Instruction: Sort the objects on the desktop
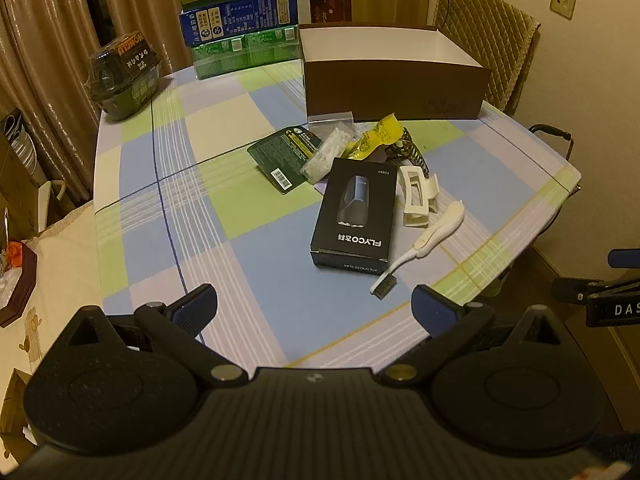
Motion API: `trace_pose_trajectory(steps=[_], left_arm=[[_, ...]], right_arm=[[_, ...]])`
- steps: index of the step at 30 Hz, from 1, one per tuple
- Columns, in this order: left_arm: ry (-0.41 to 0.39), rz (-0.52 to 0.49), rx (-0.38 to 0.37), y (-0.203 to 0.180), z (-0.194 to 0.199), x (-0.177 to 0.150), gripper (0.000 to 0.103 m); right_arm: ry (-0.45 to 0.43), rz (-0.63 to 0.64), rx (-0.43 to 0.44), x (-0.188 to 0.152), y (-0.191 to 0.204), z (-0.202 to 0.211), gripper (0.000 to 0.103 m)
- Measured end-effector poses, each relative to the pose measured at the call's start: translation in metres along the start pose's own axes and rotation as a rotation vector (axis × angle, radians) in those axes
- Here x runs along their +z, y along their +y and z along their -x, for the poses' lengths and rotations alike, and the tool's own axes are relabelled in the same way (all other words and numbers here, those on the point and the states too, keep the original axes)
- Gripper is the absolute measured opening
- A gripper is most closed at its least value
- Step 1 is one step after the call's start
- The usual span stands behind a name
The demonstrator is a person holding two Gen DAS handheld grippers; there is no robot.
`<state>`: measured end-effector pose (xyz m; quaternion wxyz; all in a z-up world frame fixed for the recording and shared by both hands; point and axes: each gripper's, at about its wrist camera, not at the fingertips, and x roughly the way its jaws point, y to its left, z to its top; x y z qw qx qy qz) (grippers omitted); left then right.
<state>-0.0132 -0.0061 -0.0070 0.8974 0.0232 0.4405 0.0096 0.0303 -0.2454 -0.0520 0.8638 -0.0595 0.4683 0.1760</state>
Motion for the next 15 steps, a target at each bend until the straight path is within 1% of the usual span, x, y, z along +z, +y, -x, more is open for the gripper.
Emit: trace_pose_trajectory(steps=[15], left_arm=[[0.012,0.01,0.003,0.0031,0.0027,-0.0045,0.102]], right_arm=[[0.008,0.014,0.01,0.0015,0.007,-0.0009,0.101]])
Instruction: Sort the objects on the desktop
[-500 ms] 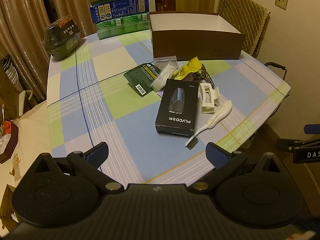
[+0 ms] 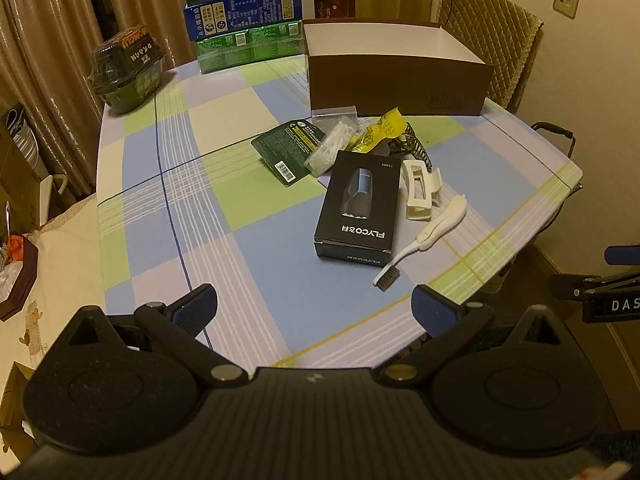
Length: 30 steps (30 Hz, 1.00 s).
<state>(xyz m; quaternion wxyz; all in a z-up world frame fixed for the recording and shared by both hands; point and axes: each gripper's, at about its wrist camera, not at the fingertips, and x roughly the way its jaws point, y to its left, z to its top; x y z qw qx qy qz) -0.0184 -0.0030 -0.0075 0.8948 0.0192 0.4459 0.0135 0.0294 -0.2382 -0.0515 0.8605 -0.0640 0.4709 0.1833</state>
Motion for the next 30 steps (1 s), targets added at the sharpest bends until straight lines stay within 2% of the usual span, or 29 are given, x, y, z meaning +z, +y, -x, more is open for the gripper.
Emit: trace_pose_trajectory(steps=[30], left_arm=[[0.014,0.001,-0.011,0.005,-0.008,-0.003,0.102]], right_arm=[[0.008,0.005,-0.001,0.0,0.01,-0.005,0.101]])
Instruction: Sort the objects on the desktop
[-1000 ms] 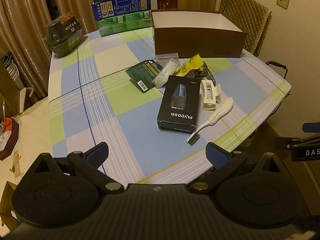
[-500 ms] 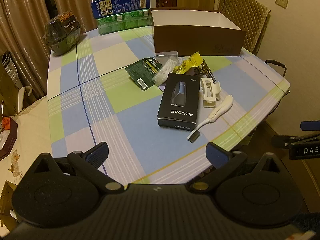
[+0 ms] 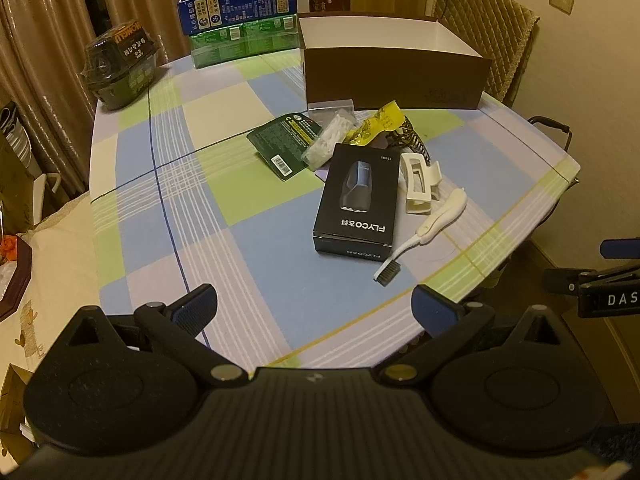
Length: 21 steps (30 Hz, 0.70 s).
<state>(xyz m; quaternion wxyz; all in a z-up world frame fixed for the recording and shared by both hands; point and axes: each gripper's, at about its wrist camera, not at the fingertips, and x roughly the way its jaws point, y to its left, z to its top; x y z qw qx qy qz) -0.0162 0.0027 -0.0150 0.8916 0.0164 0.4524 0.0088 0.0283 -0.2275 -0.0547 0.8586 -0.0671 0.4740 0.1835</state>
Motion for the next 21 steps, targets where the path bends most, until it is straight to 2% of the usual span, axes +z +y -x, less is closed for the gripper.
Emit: trace_pose_trajectory(steps=[21], left_arm=[[0.016,-0.007,-0.014,-0.0023,-0.0102,0.0088,0.102]], right_arm=[[0.018,0.0,0.0,0.0091,-0.0053,-0.009,0.101]])
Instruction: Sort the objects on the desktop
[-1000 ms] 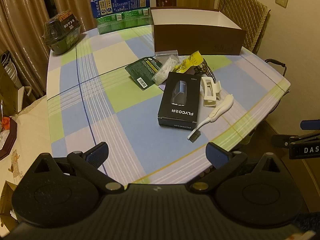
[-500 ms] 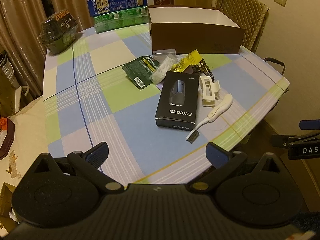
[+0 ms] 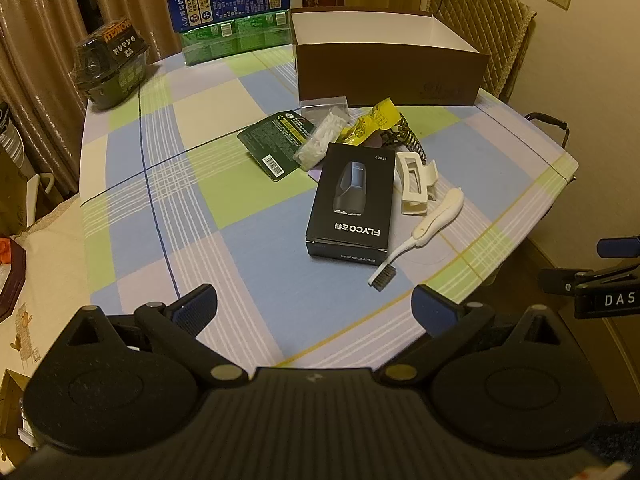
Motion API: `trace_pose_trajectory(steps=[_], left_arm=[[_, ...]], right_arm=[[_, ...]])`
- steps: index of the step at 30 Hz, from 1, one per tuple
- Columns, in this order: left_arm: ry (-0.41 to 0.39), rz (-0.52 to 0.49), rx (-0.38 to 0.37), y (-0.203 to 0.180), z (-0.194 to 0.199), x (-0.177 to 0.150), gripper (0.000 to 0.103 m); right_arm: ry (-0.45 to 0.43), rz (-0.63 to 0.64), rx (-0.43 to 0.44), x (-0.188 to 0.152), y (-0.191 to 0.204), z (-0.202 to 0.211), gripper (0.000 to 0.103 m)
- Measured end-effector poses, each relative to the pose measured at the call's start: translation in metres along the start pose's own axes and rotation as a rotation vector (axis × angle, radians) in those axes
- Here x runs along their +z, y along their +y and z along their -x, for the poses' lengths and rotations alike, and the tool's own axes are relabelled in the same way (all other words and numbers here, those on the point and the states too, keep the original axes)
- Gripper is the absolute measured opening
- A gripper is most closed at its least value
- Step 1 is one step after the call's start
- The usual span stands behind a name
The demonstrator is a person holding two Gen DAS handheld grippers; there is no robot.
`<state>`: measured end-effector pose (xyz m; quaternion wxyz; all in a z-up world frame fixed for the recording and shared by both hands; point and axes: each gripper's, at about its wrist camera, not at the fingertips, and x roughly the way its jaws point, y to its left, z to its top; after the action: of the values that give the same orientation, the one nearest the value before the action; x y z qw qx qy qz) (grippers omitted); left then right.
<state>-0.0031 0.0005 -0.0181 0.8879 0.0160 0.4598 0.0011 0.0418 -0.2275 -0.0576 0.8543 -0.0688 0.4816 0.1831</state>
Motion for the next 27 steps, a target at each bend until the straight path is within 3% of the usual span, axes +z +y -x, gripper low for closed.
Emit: trace_pose_trajectory(steps=[13,27], left_arm=[[0.033,-0.001,-0.047,0.0,-0.02,0.003,0.102],[0.038,-0.043,-0.078,0.001,-0.062,0.026,0.102]], right_arm=[[0.02,-0.032,0.071,0.009,0.004,-0.018,0.101],[0.021,-0.065,0.071,0.03,0.0,-0.048,0.101]])
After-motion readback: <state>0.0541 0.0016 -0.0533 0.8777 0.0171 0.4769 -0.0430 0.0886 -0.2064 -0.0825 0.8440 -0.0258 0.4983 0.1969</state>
